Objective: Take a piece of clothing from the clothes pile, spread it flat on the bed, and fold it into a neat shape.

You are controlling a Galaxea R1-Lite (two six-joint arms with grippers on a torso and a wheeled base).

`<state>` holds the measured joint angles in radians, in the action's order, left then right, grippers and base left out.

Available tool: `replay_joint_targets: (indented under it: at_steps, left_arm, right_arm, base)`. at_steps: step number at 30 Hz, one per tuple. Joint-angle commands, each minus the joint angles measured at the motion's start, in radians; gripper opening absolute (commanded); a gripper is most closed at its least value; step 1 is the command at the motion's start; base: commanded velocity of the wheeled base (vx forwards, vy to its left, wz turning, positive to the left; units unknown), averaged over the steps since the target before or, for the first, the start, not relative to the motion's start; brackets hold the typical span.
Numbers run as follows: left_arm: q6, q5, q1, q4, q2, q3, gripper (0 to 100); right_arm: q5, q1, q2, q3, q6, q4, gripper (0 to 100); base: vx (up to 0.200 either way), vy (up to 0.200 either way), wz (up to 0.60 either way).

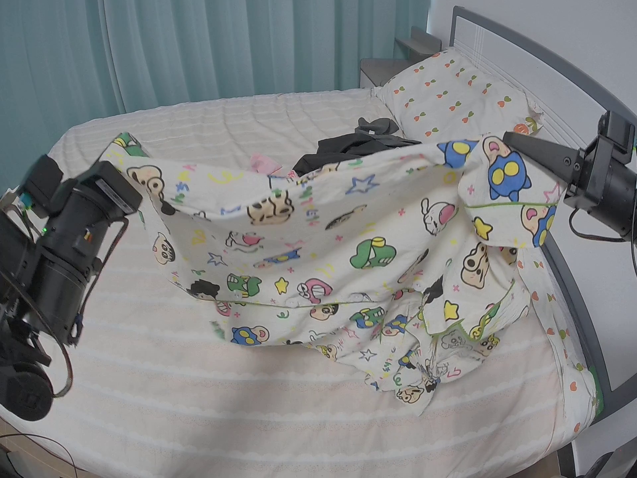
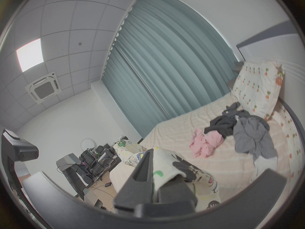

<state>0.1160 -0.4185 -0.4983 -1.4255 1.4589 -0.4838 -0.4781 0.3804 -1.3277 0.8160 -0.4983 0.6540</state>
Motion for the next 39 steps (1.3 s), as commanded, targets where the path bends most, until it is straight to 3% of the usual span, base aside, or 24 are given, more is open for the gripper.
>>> replay_joint_targets:
  at_steps: [1, 8, 13, 18, 24, 39]
  left_arm:
    - [-0.033, 0.007, 0.015, 0.119, -0.167, -0.096, 0]
    - [-0.035, 0.018, 0.017, 0.198, -0.246, -0.114, 0]
    - [-0.035, 0.018, 0.009, 0.198, -0.261, -0.033, 0]
    - [-0.033, 0.017, 0.009, 0.198, -0.264, -0.01, 0]
    - [-0.032, 0.015, 0.009, 0.198, -0.265, 0.014, 0]
    - [-0.03, 0.015, 0.02, 0.198, -0.265, 0.03, 0]
  right_arm:
    - [0.003, 0.009, 0.022, 0.029, 0.0, 0.055, 0]
    - [0.007, 0.044, 0.054, -0.024, 0.0, 0.064, 0]
    - [0.007, 0.077, 0.07, -0.066, 0.003, 0.064, 0]
    - [0.007, 0.084, 0.082, -0.064, 0.003, 0.062, 0]
    - [0.007, 0.097, 0.091, -0.067, 0.003, 0.062, 0]
    - [0.007, 0.097, 0.1, -0.077, 0.003, 0.061, 0]
  base:
    - [0.0, 0.0, 0.0]
    - [0.0, 0.0, 0.0]
    - [0.0, 0.0, 0.0]
    - [0.0, 0.0, 0.0]
    - [-0.2, 0.0, 0.0]
    - [0.0, 0.0, 0.0]
